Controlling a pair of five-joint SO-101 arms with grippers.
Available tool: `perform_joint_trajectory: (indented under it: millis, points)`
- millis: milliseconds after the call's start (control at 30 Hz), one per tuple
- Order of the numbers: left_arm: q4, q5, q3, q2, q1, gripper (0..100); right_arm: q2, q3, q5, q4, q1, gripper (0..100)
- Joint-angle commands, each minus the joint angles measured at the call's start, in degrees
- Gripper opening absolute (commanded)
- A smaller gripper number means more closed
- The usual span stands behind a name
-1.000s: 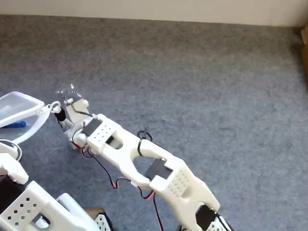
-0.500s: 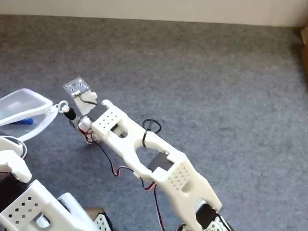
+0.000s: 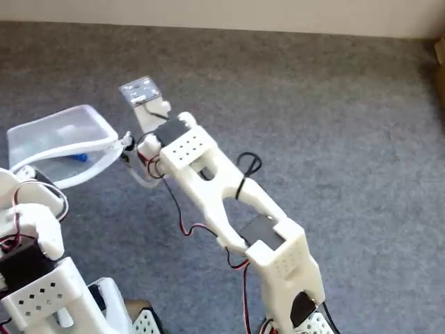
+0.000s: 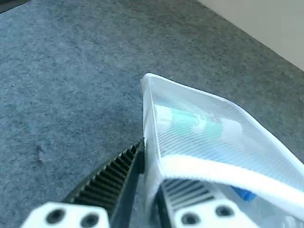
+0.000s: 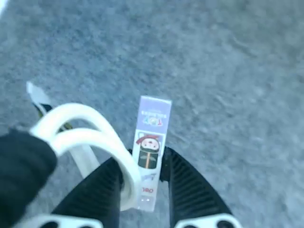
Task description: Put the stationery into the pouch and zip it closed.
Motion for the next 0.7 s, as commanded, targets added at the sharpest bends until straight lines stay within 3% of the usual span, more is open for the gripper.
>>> perform_joint_trajectory:
  millis: [0, 267, 467, 667]
  points:
    - [0.0, -3.08, -1.36, -1.71, 3.82, 1, -7.34, -1.89, 1.05, 5.67, 2.95, 0.4]
    - [1.93, -5.89, -1.27, -1.63, 6.81, 1, -14.55, -1.89, 1.23, 15.25, 7.96, 0.4]
    - [2.81, -7.38, -0.22, -1.63, 11.47, 1, -15.78, -1.71, 10.9, 21.76, 9.19, 0.4]
    - [2.81, -8.26, 0.22, -1.63, 14.02, 1, -16.31, 8.57, 9.05, 15.78, 9.19, 0.4]
